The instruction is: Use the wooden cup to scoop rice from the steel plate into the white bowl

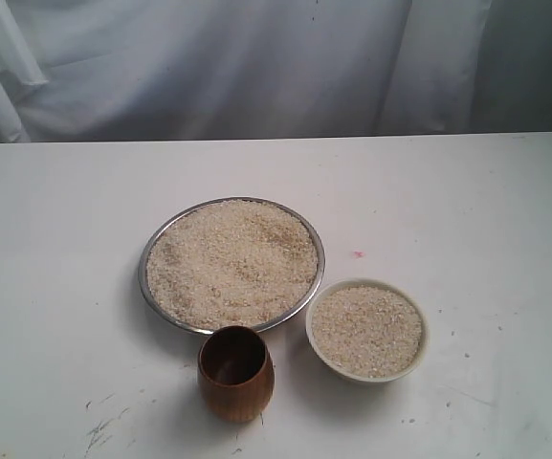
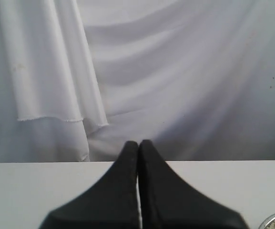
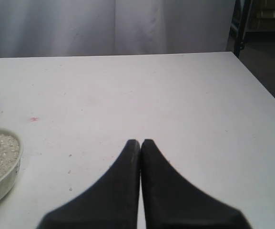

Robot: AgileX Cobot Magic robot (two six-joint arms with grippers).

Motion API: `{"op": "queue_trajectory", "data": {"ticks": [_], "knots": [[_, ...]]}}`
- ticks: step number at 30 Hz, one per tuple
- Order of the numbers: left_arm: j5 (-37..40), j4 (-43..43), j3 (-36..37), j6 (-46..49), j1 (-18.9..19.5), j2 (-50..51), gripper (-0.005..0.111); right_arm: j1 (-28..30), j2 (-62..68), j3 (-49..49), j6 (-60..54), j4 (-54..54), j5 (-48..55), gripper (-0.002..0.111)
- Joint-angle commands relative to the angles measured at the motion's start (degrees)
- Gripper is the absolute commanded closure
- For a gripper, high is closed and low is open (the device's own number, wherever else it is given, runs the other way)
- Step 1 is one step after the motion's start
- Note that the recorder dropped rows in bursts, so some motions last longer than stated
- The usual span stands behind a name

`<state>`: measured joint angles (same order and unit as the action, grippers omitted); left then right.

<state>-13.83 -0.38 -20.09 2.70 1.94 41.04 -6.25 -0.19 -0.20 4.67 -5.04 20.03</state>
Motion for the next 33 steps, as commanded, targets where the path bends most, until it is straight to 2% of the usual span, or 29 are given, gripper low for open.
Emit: {"op": "queue_trajectory", "data": {"ticks": [1,5,8,10,15,23,33], "knots": [[-5.7,10.9,2.2,-8.1,-0.2,3.5,0.107,0.0,0.2,0.2,0.0,0.0,-0.2,0.108],[-11.4,29.4,2.1,-22.8,-0.2,8.7,0.107,0.0,0.2,0.2,0.0,0.0,-0.2,0.108],[-17.8,43.2,2.0,-28.4,-0.2,13.8,0.107,0.0,0.2,0.2,0.0,0.0,-0.2,0.108],[-20.2,48.0,1.7,-31.4,-0.2,16.9,0.107,0.0,0.2,0.2,0.0,0.0,-0.2,0.108],[-23.2,49.4,1.7,-28.8,-0.2,23.6,0.107,0.0,0.2,0.2,0.0,0.0,-0.2,0.108],[-30.4,58.8,1.7,-26.4,-0.2,29.8,0.107,0.0,0.2,0.2,0.0,0.0,-0.2,0.108],[-49.8,59.2,1.7,-27.0,-0.2,30.1,0.107,0.0,0.2,0.2,0.0,0.0,-0.2,0.108]]}}
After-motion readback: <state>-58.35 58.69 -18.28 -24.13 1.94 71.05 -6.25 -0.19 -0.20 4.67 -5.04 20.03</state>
